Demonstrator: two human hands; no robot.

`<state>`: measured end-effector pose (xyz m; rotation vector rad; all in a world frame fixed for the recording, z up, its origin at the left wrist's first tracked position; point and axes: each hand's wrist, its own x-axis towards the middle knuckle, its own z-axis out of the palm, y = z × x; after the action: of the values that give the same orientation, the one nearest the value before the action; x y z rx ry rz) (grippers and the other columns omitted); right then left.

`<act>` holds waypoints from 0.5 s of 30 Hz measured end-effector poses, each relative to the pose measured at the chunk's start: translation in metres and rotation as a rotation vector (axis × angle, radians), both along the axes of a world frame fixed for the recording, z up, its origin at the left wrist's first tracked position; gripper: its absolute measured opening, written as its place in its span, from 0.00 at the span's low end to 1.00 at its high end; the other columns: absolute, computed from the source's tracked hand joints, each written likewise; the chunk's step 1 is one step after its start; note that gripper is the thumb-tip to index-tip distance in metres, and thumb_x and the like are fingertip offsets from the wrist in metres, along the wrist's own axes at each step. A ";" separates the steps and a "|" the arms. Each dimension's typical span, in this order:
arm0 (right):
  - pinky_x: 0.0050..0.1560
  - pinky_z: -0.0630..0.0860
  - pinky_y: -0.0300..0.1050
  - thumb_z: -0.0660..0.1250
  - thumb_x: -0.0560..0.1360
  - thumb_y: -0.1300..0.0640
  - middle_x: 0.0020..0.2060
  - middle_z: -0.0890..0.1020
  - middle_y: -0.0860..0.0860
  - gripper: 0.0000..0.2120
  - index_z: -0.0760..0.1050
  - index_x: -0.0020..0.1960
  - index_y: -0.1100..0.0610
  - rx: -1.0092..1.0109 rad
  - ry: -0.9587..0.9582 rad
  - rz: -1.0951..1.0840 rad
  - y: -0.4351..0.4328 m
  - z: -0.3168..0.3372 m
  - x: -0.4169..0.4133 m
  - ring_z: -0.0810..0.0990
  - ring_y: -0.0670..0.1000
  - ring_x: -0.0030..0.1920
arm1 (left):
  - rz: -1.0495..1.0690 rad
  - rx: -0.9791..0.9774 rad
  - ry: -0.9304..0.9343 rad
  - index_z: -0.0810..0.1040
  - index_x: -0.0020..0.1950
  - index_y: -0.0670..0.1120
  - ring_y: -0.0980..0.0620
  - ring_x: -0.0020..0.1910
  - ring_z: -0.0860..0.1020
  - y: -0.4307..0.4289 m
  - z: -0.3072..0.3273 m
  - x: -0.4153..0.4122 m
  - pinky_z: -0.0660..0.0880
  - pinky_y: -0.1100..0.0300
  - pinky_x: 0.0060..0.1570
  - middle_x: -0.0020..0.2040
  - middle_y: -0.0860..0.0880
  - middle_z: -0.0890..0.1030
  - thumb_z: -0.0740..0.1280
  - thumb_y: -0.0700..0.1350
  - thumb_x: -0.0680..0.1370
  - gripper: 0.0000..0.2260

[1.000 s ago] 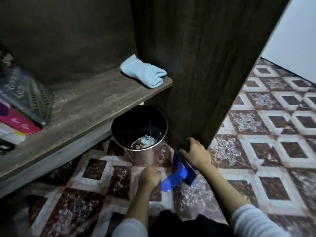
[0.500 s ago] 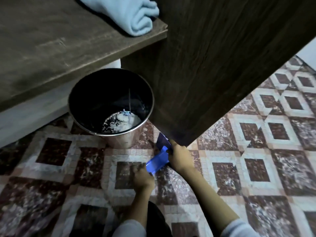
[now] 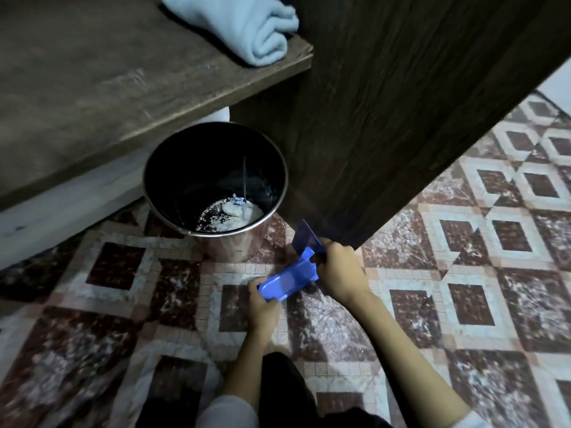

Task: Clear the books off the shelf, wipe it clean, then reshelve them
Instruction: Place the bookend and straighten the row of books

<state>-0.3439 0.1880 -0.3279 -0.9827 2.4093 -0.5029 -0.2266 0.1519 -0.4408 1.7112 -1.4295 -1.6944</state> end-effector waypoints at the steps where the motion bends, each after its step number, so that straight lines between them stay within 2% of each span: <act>1: 0.46 0.73 0.52 0.59 0.72 0.66 0.49 0.82 0.63 0.14 0.76 0.56 0.59 -0.015 0.018 0.007 0.001 0.013 0.000 0.77 0.66 0.53 | 0.049 0.035 0.070 0.70 0.51 0.42 0.47 0.44 0.73 -0.003 0.011 -0.001 0.68 0.62 0.33 0.46 0.41 0.75 0.60 0.25 0.71 0.15; 3: 0.46 0.72 0.52 0.59 0.71 0.67 0.48 0.82 0.63 0.14 0.77 0.54 0.59 -0.060 0.034 0.013 0.002 0.034 0.000 0.77 0.66 0.52 | 0.102 0.117 0.133 0.73 0.46 0.44 0.46 0.41 0.75 -0.009 0.028 -0.001 0.72 0.59 0.33 0.43 0.42 0.76 0.64 0.31 0.69 0.10; 5: 0.45 0.72 0.51 0.59 0.71 0.67 0.47 0.82 0.63 0.14 0.77 0.53 0.58 -0.102 0.052 0.014 0.005 0.060 0.000 0.77 0.66 0.51 | 0.152 0.224 0.200 0.74 0.48 0.42 0.49 0.36 0.74 -0.014 0.051 0.002 0.75 0.62 0.27 0.39 0.44 0.76 0.66 0.36 0.69 0.09; 8: 0.42 0.70 0.50 0.59 0.71 0.66 0.46 0.81 0.63 0.14 0.77 0.53 0.58 -0.131 0.106 0.024 0.010 0.095 0.002 0.77 0.66 0.50 | 0.140 0.297 0.322 0.73 0.54 0.37 0.51 0.37 0.74 -0.015 0.086 0.009 0.76 0.67 0.26 0.44 0.43 0.76 0.59 0.30 0.78 0.08; 10: 0.42 0.69 0.50 0.59 0.71 0.66 0.46 0.81 0.63 0.13 0.77 0.52 0.59 -0.166 0.144 0.018 0.018 0.126 0.006 0.77 0.65 0.50 | 0.046 0.273 0.372 0.75 0.55 0.36 0.51 0.38 0.76 -0.013 0.112 0.016 0.78 0.66 0.31 0.45 0.43 0.78 0.58 0.30 0.79 0.09; 12: 0.41 0.67 0.47 0.59 0.72 0.65 0.47 0.81 0.62 0.12 0.76 0.53 0.59 -0.199 0.171 0.026 0.024 0.156 0.009 0.77 0.65 0.51 | -0.015 0.231 0.416 0.76 0.52 0.37 0.53 0.35 0.80 -0.012 0.138 0.023 0.79 0.65 0.33 0.39 0.46 0.81 0.58 0.30 0.79 0.09; 15: 0.41 0.67 0.45 0.60 0.72 0.64 0.48 0.81 0.62 0.13 0.76 0.54 0.58 -0.246 0.186 0.035 0.031 0.199 0.018 0.77 0.64 0.51 | -0.040 0.156 0.441 0.76 0.55 0.36 0.58 0.29 0.81 -0.012 0.178 0.029 0.79 0.65 0.32 0.33 0.50 0.82 0.58 0.30 0.79 0.09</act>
<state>-0.3263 0.2188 -0.1292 -1.2220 2.5302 -0.7388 -0.1975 0.1396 -0.2627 1.2707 -1.1582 -2.0879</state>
